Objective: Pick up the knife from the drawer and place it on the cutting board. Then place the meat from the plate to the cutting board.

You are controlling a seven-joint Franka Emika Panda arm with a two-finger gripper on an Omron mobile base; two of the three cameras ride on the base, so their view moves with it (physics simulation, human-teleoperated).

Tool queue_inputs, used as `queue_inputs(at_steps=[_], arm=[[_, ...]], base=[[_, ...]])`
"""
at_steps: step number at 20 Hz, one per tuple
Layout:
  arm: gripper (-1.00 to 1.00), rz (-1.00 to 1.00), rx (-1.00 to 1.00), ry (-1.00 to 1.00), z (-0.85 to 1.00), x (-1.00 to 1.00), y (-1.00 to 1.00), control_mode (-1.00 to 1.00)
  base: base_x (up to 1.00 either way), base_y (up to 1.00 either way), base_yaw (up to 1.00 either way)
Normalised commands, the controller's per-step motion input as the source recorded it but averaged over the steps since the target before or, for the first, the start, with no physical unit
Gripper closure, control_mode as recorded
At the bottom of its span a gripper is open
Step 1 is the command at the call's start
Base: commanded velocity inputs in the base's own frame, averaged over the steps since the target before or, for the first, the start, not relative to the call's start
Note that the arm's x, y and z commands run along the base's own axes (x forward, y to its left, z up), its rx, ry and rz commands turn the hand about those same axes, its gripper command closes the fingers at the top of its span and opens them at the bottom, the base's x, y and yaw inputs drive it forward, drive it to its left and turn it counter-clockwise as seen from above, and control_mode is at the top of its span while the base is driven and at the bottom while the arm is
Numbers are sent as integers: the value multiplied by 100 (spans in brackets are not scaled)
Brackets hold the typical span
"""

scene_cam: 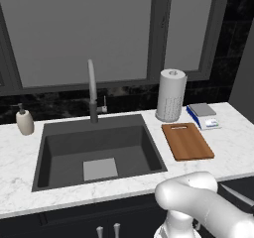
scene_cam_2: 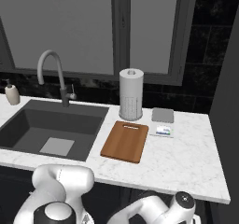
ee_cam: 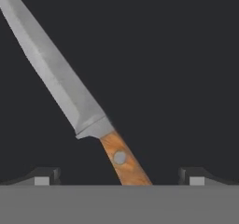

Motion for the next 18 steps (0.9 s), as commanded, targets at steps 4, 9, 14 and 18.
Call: queue_inputs(at_steps=[4,9,14,18], arm=[[-100,0,0,0,-32,0,0,-100],[-100,0,0,0,-32,0,-3,-100],[-100,0,0,0,-47,0,-3,-100],[-100,0,0,0,-10,0,0,-100]], base=[[0,0,0],[0,0,0],[0,0,0],[0,0,0]])
